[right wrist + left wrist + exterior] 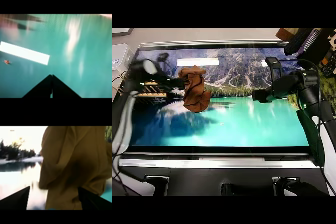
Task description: Fold the clothes and pants, and hang the long-sleeved shirts on hangers.
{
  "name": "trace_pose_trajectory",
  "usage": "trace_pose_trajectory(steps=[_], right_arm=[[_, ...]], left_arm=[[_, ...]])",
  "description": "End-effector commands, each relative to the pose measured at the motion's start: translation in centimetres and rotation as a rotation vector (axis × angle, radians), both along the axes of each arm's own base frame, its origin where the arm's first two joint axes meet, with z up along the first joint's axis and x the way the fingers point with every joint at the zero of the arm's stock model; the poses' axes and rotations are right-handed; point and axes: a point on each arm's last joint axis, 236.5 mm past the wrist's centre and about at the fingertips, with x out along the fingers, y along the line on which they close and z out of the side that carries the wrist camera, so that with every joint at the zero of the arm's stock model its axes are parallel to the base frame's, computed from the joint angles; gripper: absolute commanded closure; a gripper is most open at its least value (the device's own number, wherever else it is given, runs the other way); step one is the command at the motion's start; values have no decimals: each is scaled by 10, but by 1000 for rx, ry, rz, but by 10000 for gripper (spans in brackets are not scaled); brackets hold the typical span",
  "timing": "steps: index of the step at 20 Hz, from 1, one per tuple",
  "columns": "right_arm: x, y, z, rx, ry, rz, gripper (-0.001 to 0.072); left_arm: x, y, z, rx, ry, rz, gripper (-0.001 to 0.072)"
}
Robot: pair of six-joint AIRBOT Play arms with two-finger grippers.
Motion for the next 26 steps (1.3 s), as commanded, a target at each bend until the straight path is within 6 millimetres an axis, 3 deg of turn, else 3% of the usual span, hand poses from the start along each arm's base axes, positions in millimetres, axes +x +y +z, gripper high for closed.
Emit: trace_pose_trajectory(steps=[1,2,3,4,5,6,9,11,13,15,17,19,20,21,22,23,24,25,26], right_arm=[[-1,0,-1,13,15,-31,603],[-1,0,0,16,16,-37,567],[-1,0,0,17,17,-41,564],[-1,0,0,20,19,-46,564],[-2,0,0,20,21,-47,564],[-4,0,-2,16,32,-45,564],[-22,-4,-9,-8,112,-28,564],[-40,-7,-12,-29,176,-7,564],[-56,-10,-5,-44,204,18,563],[-69,-16,10,-57,193,28,562],[-79,-24,28,-72,158,24,562],[-84,-30,46,-79,100,17,562],[-85,-33,53,-83,74,12,561],[-86,-36,57,-90,59,8,559],[-87,-38,60,-95,48,5,556],[-88,-39,63,-95,40,4,527],[-89,-39,65,-94,32,5,400],[-90,-39,68,-95,21,11,355],[-90,-39,71,-101,6,31,355]], left_arm=[[26,-33,-75,-24,-16,-23,-13],[23,-35,-88,-19,10,-29,-8],[18,-35,-92,-17,33,-32,137],[11,-37,-88,-22,62,-39,468],[2,-38,-81,-20,100,-59,680],[-7,-43,-68,-36,126,-85,692],[-45,-110,-4,-263,175,-192,693],[-93,-169,27,-375,266,-294,693],[-147,-220,29,-353,365,-397,693],[-190,-275,16,-342,405,-442,693],[-218,-324,-2,-351,407,-427,694],[-232,-350,-17,-366,422,-384,676],[-233,-355,-16,-386,430,-371,520],[-230,-354,-9,-411,431,-362,251],[-221,-346,5,-430,413,-376,49],[-208,-330,21,-436,383,-388,33],[-191,-306,42,-441,335,-400,33],[-171,-276,62,-422,269,-404,33],[-143,-230,78,-348,180,-370,34]])
